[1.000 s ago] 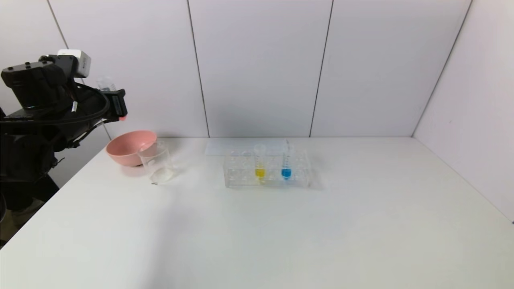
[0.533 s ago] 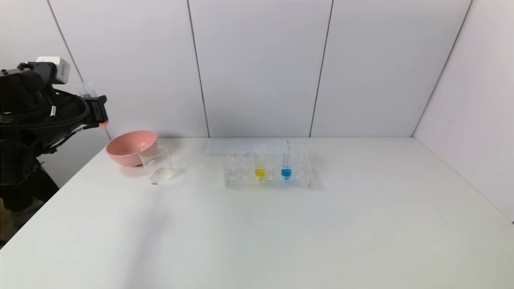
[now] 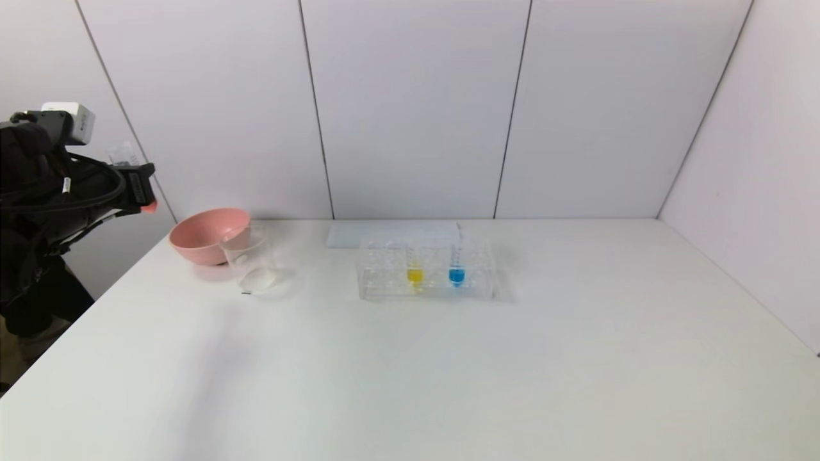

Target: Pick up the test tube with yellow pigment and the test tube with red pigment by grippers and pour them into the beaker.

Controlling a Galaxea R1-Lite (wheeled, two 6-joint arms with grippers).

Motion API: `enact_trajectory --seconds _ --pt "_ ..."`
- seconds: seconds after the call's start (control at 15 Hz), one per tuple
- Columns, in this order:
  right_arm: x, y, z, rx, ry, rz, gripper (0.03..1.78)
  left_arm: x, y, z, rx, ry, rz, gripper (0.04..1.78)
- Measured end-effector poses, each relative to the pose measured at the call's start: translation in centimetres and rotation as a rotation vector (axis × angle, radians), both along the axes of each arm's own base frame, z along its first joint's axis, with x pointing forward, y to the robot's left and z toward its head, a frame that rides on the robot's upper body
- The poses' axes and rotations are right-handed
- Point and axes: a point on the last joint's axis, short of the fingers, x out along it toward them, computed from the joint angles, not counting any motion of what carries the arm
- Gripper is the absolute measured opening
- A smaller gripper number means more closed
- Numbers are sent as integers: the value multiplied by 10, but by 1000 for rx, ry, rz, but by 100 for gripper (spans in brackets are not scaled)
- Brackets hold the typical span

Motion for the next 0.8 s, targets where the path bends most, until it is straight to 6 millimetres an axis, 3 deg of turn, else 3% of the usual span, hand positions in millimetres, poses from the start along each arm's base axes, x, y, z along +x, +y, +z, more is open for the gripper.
enact_trajectory --seconds 0.8 --pt "0 0 0 0 0 1 170 -19 10 0 -17 166 43 47"
